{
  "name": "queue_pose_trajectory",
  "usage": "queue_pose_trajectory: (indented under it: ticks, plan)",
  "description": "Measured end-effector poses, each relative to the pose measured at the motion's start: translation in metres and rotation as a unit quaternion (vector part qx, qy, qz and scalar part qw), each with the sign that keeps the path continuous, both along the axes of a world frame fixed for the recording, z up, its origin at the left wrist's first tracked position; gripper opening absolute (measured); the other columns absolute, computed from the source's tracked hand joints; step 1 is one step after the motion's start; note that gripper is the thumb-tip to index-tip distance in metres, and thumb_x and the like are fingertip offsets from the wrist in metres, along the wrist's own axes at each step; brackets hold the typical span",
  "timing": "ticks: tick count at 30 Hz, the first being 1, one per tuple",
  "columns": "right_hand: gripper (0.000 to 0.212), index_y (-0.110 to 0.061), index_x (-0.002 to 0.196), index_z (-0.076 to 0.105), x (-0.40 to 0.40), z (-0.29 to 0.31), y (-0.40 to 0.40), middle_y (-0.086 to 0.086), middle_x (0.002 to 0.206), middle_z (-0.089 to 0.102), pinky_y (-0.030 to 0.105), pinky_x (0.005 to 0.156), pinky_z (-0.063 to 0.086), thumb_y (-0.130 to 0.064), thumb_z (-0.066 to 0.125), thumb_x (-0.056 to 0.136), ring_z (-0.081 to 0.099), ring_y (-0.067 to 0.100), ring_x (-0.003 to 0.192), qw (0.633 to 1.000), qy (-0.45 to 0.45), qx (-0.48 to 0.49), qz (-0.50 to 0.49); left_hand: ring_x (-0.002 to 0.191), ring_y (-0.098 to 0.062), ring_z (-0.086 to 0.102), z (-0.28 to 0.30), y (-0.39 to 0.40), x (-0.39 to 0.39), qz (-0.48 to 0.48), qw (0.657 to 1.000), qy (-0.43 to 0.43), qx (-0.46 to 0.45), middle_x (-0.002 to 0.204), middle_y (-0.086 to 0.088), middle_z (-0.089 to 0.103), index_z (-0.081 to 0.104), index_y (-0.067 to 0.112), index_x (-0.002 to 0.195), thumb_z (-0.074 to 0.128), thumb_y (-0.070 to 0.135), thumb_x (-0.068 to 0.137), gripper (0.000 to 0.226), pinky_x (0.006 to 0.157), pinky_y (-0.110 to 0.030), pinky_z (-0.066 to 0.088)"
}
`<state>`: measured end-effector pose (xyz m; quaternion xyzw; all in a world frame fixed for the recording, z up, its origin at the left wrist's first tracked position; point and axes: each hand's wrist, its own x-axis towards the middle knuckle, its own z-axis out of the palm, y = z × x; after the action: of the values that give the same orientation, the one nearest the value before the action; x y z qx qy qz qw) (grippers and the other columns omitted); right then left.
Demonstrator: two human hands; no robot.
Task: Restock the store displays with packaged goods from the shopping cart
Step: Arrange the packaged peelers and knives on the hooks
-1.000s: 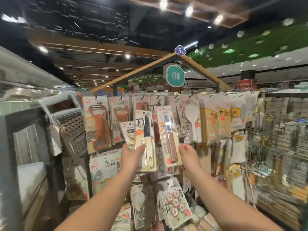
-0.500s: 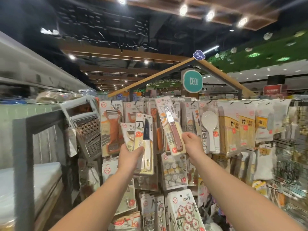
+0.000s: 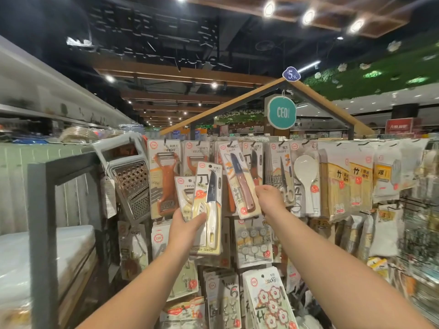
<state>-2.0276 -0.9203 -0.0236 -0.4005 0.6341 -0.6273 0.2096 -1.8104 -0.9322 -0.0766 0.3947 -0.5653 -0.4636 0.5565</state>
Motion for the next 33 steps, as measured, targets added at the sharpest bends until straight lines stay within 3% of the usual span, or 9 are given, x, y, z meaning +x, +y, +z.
queue_pose_trajectory:
  ticks: [2, 5, 10, 13, 16, 19, 22, 27, 33]
  plan:
    - [0.023, -0.010, 0.085, 0.059, 0.001, -0.004, 0.002, 0.010, 0.078, 0.046, 0.030, 0.059, 0.029, -0.019, 0.042, 0.098, 0.038, 0.018, 0.064, 1.000, 0.021, -0.004, 0.004, 0.112, -0.024, 0.062, 0.001, 0.003, 0.005, -0.001, 1.000, 0.014, 0.003, 0.125, 0.001, 0.064, 0.048, 0.020, 0.134, 0.073, 0.029, 0.085, 0.056, 0.101, -0.051, 0.048]
    - [0.019, -0.016, 0.097, 0.059, 0.009, -0.012, 0.010, -0.001, 0.083, 0.055, 0.026, 0.058, 0.035, -0.028, 0.046, 0.101, 0.048, 0.013, 0.068, 0.999, 0.025, -0.024, 0.017, 0.109, -0.021, 0.064, 0.000, 0.003, 0.010, -0.007, 0.999, 0.036, 0.006, 0.119, 0.004, 0.066, 0.050, 0.023, 0.129, 0.072, 0.024, 0.088, 0.047, 0.102, -0.051, 0.048]
    - [0.016, -0.018, 0.102, 0.065, 0.048, -0.021, 0.032, -0.001, 0.095, 0.068, 0.019, 0.065, 0.055, -0.031, 0.060, 0.096, 0.062, 0.010, 0.081, 0.968, 0.067, 0.065, 0.232, 0.107, -0.025, 0.066, -0.003, 0.006, 0.010, -0.018, 0.998, 0.056, 0.020, 0.117, 0.002, 0.069, 0.052, 0.024, 0.125, 0.077, 0.027, 0.081, 0.051, 0.099, -0.054, 0.049]
    - [0.025, -0.012, 0.098, 0.063, 0.065, -0.027, 0.041, -0.002, 0.087, 0.065, 0.024, 0.072, 0.057, -0.036, 0.065, 0.092, 0.061, 0.009, 0.075, 0.956, 0.103, 0.087, 0.261, 0.103, -0.025, 0.068, -0.006, 0.005, 0.004, -0.015, 0.998, 0.061, 0.018, 0.113, -0.001, 0.071, 0.056, 0.021, 0.122, 0.077, 0.023, 0.082, 0.045, 0.097, -0.054, 0.051]
    - [0.021, -0.015, 0.090, 0.056, 0.070, -0.035, 0.041, -0.008, 0.078, 0.065, 0.025, 0.074, 0.058, -0.034, 0.067, 0.092, 0.062, 0.005, 0.067, 0.960, 0.093, 0.082, 0.249, 0.102, -0.023, 0.069, -0.008, 0.006, 0.000, -0.022, 0.998, 0.062, 0.005, 0.113, -0.001, 0.071, 0.056, 0.020, 0.124, 0.080, 0.029, 0.075, 0.056, 0.093, -0.049, 0.053]
    - [0.015, -0.013, 0.092, 0.055, 0.069, -0.042, 0.041, 0.000, 0.089, 0.069, 0.037, 0.082, 0.060, -0.026, 0.062, 0.095, 0.068, 0.015, 0.082, 0.969, 0.031, 0.062, 0.238, 0.101, -0.022, 0.069, -0.012, 0.004, -0.003, -0.034, 0.995, 0.091, 0.012, 0.116, -0.005, 0.069, 0.052, 0.016, 0.127, 0.076, 0.018, 0.085, 0.049, 0.081, -0.037, 0.057]
    - [0.004, -0.016, 0.102, 0.057, 0.060, -0.044, 0.040, 0.005, 0.097, 0.072, 0.042, 0.075, 0.060, -0.018, 0.056, 0.099, 0.072, 0.023, 0.086, 0.980, -0.009, 0.033, 0.195, 0.099, -0.024, 0.070, -0.013, 0.000, -0.005, -0.039, 0.993, 0.107, 0.034, 0.116, -0.006, 0.070, 0.052, 0.017, 0.126, 0.073, 0.016, 0.087, 0.044, 0.090, -0.048, 0.056]
    - [0.028, -0.012, 0.126, 0.051, 0.028, -0.034, 0.044, -0.005, 0.126, 0.060, 0.036, 0.086, 0.052, -0.025, 0.051, 0.101, 0.063, 0.016, 0.100, 0.996, 0.036, 0.009, 0.086, 0.101, -0.022, 0.068, -0.003, -0.004, -0.012, -0.025, 0.997, 0.068, 0.003, 0.113, 0.000, 0.070, 0.053, 0.022, 0.125, 0.073, 0.025, 0.087, 0.042, 0.095, -0.049, 0.052]
    - [0.055, -0.010, 0.152, 0.030, -0.002, -0.012, 0.046, 0.008, 0.153, 0.039, 0.035, 0.101, 0.037, -0.027, 0.047, 0.103, 0.043, 0.027, 0.136, 1.000, 0.016, -0.026, 0.001, 0.102, -0.018, 0.066, 0.014, -0.005, -0.023, -0.018, 0.998, 0.044, -0.028, 0.118, 0.000, 0.066, 0.049, 0.018, 0.132, 0.070, 0.025, 0.090, 0.048, 0.088, -0.041, 0.052]
